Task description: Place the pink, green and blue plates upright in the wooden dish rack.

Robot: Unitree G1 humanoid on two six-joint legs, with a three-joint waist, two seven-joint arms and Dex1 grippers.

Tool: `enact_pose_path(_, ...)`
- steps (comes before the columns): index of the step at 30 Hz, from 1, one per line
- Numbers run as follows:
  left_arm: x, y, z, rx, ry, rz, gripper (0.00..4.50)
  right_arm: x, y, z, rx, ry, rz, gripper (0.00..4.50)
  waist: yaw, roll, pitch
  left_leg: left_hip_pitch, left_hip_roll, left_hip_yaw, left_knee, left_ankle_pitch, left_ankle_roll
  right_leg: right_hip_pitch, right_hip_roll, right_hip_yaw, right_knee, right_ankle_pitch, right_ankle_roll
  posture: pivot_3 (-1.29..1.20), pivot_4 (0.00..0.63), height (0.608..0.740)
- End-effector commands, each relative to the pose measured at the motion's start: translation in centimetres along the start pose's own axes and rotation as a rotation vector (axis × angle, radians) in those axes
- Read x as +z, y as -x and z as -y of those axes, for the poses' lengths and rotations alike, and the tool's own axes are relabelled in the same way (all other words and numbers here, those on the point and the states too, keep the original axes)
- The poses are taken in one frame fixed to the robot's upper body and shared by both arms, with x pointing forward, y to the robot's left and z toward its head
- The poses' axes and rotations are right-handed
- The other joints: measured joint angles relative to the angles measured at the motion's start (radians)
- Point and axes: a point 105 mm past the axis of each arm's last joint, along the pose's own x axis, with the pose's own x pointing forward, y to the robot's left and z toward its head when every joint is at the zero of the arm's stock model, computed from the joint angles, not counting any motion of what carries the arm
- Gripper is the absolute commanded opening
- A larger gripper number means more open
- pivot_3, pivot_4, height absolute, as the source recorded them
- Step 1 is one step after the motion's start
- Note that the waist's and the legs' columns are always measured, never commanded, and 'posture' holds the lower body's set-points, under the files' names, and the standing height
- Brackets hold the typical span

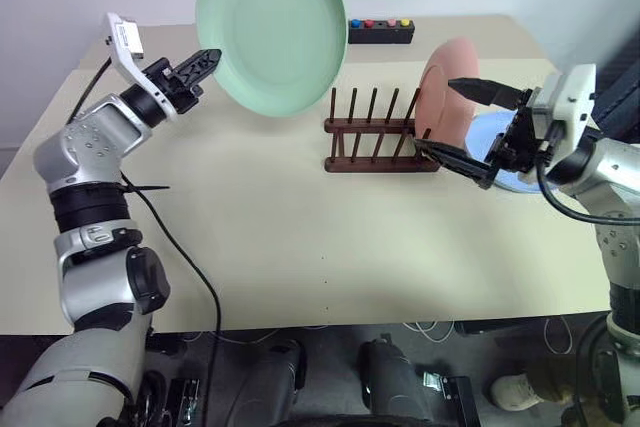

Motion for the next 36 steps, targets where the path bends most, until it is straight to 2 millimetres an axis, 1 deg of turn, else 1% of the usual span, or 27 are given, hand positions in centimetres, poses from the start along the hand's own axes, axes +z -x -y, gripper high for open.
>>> enact_pose_path(1,1.9,0.1,0.5,0.000,0.041,0.126,0.03,2.3,-0.8,0.9,-0.075,0.278,0.041,4.50,0.001,0.000,0.000,0.000,0.000,0.000,0.000,0.000,0.000,0.000,0.000,0.000,0.000,0.000,0.000,0.00,0.150,0.740)
enact_pose_path(3,1.4,-0.5,1.0,-0.004,0.094,0.151,0.03,3.4,-1.9,0.5,-0.092,0.431,0.066,4.50,0.003,0.000,0.000,0.000,0.000,0.000,0.000,0.000,0.000,0.000,0.000,0.000,0.000,0.000,0.000,0.00,0.150,0.740)
enact_pose_path(4,1.1,-0.8,1.3,-0.002,0.108,0.167,0.03,3.5,-2.5,0.0,-0.086,0.542,0.050,4.50,0.004,0.000,0.000,0.000,0.000,0.000,0.000,0.000,0.000,0.000,0.000,0.000,0.000,0.000,0.000,0.00,0.150,0.740)
enact_pose_path(5,0.8,-1.0,1.6,0.002,0.126,0.181,0.03,3.1,-2.9,-0.5,-0.069,0.645,0.022,4.50,0.006,0.000,0.000,0.000,0.000,0.001,0.000,0.000,0.000,0.000,0.000,0.000,0.000,0.000,0.000,0.00,0.150,0.740)
enact_pose_path(6,0.7,-1.1,1.8,0.008,0.137,0.190,0.03,2.8,-3.2,-0.9,-0.054,0.714,0.003,4.50,0.009,-0.001,0.000,0.000,0.000,0.001,0.000,0.000,0.000,0.000,0.000,0.000,0.000,0.000,0.001,0.00,0.150,0.740)
enact_pose_path(7,0.2,-1.3,2.2,0.002,0.157,0.188,0.03,2.6,-3.6,-1.6,-0.033,0.753,0.008,4.50,0.009,-0.002,-0.001,0.000,0.000,0.001,0.001,0.000,-0.001,0.001,0.000,0.000,0.000,0.000,0.001,0.00,0.150,0.740)
enact_pose_path(9,-0.7,-1.7,3.3,-0.005,0.170,0.186,0.03,2.5,-4.4,-2.8,-0.015,0.901,0.012,4.50,0.007,-0.002,-0.001,0.000,0.000,0.002,0.001,0.000,-0.001,0.001,0.000,0.001,-0.001,0.000,0.001,0.00,0.150,0.740)
enact_pose_path(11,-1.1,-2.0,4.2,-0.005,0.188,0.194,0.03,1.9,-5.1,-2.9,-0.032,1.044,-0.027,4.50,0.007,-0.002,-0.001,0.000,0.000,0.003,0.001,0.000,-0.001,0.000,0.000,0.002,-0.001,0.001,0.001,0.00,0.150,0.740)
enact_pose_path(12,-1.4,-2.0,4.6,-0.005,0.191,0.193,0.03,1.6,-5.3,-2.6,-0.046,1.121,-0.053,4.50,0.007,-0.002,-0.001,0.000,0.000,0.003,0.001,0.000,-0.001,0.000,0.000,0.002,0.000,0.001,0.001,0.00,0.150,0.740)
enact_pose_path(14,-1.7,-2.1,5.2,0.005,0.190,0.198,0.03,1.0,-5.5,-1.9,-0.075,1.213,-0.098,4.50,0.005,-0.002,-0.001,0.000,0.000,0.003,0.001,0.000,-0.001,0.000,0.001,0.003,0.000,0.001,0.001,0.00,0.150,0.740)
enact_pose_path(16,-2.1,-2.2,5.6,0.009,0.206,0.197,0.03,0.7,-5.6,-1.8,-0.085,1.252,-0.109,4.50,0.007,-0.002,-0.001,0.000,0.000,0.005,0.001,0.001,-0.001,0.000,0.001,0.004,0.000,0.001,0.001,0.00,0.150,0.740)
enact_pose_path(17,-2.5,-2.2,6.0,0.012,0.183,0.184,0.03,0.5,-5.8,-1.9,-0.089,1.275,-0.115,4.50,0.006,-0.002,-0.001,0.000,0.000,0.005,0.001,0.001,-0.001,0.000,0.001,0.004,0.000,0.001,0.001,0.00,0.150,0.740)
enact_pose_path(19,-3.8,-2.3,6.9,0.008,0.131,0.149,0.03,0.0,-6.7,-2.3,-0.089,1.310,-0.122,4.50,0.004,-0.002,-0.001,0.001,0.000,0.006,0.001,0.001,-0.001,-0.001,0.001,0.006,0.001,0.001,0.001,0.00,0.150,0.740)
enact_pose_path(22,-5.1,-2.2,7.6,0.004,0.153,0.140,0.03,-0.5,-7.6,-2.6,-0.093,1.324,-0.131,4.50,0.006,-0.002,-0.001,0.002,0.000,0.008,0.000,0.001,-0.001,-0.001,0.002,0.009,0.001,0.001,0.001,0.00,0.150,0.740)
enact_pose_path(30,-5.9,-2.4,8.3,0.007,0.184,0.149,0.03,-0.8,-8.5,-3.1,-0.095,1.313,-0.116,4.50,0.007,-0.002,-0.001,0.002,0.000,0.009,0.000,0.001,-0.001,-0.001,0.003,0.010,0.000,0.001,0.002,0.00,0.150,0.740)
enact_pose_path(36,-5.9,-2.6,8.9,-0.006,0.191,0.153,0.03,-1.7,-8.4,-3.3,-0.068,1.304,-0.141,4.50,0.007,-0.002,-0.001,0.002,0.000,0.009,0.000,0.001,-0.001,-0.001,0.003,0.011,0.000,0.001,0.002,0.00,0.150,0.740)
